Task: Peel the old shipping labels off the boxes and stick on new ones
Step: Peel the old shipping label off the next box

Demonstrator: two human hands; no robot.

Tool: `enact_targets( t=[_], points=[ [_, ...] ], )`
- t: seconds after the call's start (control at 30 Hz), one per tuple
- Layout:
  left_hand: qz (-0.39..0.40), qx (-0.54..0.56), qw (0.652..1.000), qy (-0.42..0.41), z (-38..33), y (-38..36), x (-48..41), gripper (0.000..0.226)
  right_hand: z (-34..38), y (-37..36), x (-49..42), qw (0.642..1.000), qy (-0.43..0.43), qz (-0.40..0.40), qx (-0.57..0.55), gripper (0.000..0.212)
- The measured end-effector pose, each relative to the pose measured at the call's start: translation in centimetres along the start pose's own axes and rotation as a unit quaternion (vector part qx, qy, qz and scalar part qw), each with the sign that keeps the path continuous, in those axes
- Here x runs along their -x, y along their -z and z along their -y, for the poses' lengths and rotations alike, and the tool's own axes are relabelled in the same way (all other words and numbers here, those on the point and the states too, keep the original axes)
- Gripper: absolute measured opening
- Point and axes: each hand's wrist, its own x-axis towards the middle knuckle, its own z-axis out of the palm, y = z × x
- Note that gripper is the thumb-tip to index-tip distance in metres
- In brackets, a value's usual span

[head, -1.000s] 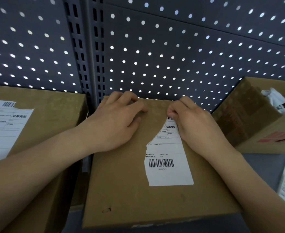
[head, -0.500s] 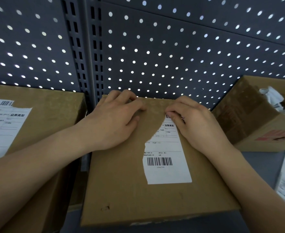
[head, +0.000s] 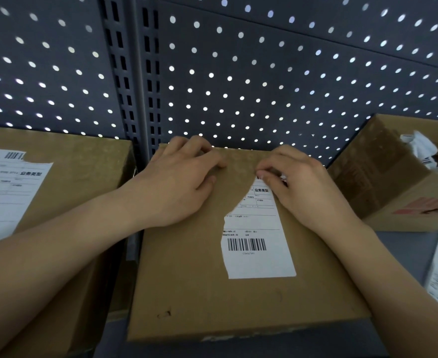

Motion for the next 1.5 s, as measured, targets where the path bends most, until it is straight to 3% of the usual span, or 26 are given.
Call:
enact_targets(
  t=[0.27,0.83,1.07,1.27,1.5],
  points=[
    [-0.005,-0.004,1.0,-0.004,0.0,0.0,0.0,0.035,0.3,-0.2,0.2,0.996,0.018,-0.011,0.084,0.016],
    [-0.005,-0.005,1.0,-0.004,-0.1,0.0,0.0,0.035,0.7,0.9,2.4,0.999,-0.027,-0.01,-0.03,0.01],
    [-0.007,-0.003,1.0,-0.002,-0.1,0.0,-0.1,0.034,0.7,1.2,2.3,0.993,-0.071,0.036,-0.082,0.062],
    [-0.007,0.003,1.0,0.001,-0.1,0.0,-0.1,0.033,0.0,0.3,2.0,0.995,-0.027,0.004,-0.094,0.016],
    [-0.008,0.005,1.0,0.004,-0.1,-0.1,-0.2,0.033,0.8,0.4,2.2,0.996,-0.032,-0.013,-0.083,0.015]
  ],
)
